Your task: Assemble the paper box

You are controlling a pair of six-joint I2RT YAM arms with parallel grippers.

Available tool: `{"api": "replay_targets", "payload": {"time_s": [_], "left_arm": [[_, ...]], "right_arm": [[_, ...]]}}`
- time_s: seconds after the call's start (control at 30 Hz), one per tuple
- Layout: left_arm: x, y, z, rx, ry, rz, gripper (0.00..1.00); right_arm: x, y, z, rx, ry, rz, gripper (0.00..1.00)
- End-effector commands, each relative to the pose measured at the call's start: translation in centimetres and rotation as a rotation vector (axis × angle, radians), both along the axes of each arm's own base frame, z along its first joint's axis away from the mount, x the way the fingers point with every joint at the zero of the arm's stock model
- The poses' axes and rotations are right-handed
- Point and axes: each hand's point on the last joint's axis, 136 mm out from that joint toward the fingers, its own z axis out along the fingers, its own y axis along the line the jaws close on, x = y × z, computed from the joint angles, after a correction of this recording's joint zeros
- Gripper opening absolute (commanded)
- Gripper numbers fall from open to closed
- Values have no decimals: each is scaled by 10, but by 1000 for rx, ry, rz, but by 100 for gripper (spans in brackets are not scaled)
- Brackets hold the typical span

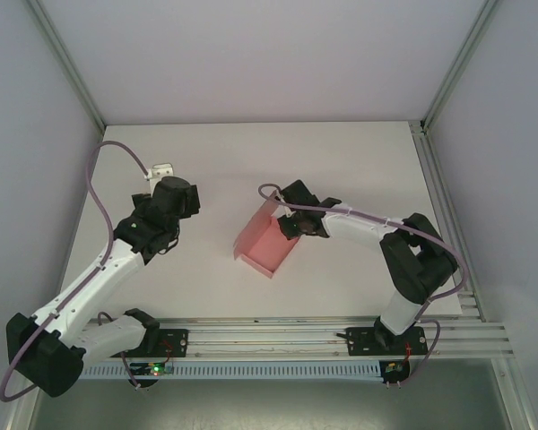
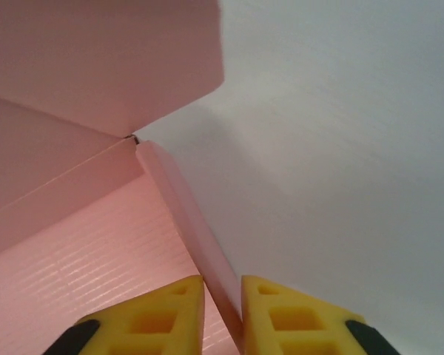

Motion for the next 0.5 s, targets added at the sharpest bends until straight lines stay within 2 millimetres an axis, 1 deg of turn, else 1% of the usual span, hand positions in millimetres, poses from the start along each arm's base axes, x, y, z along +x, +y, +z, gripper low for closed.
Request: {"api": "replay_targets", "payload": {"time_s": [0.0,0.07,0.13,0.17,0.23,0.3,0.4,0.47], "left_arm": [[3,9,-4,8,8,65,100],[5,10,-5,15,11,74,100],[7,9,-6,10,9,78,100],[8,8,-5,4,6,74,100],[11,1,-5,-2,4,38,100],[13,-4,-4,-11,-4,5,100],[15,-17,-7,-30,3,-79,100],[15,-31,-11,-30,18,-178,100]], "right_arm": [[-1,-13,4,-28,-36,-150,17],[-4,-21,2,-42,-41,-248,13],[-7,-30,4,-51,-77,-370,12],[-9,-28,6,-40,-92,-397,12],[-13,-21,11,-16,-105,-415,15],[-14,-25,16,-1,-102,-495,18],[-16,-17,20,74,-101,-498,19],[-16,-23,27,64,-129,-504,27]]}}
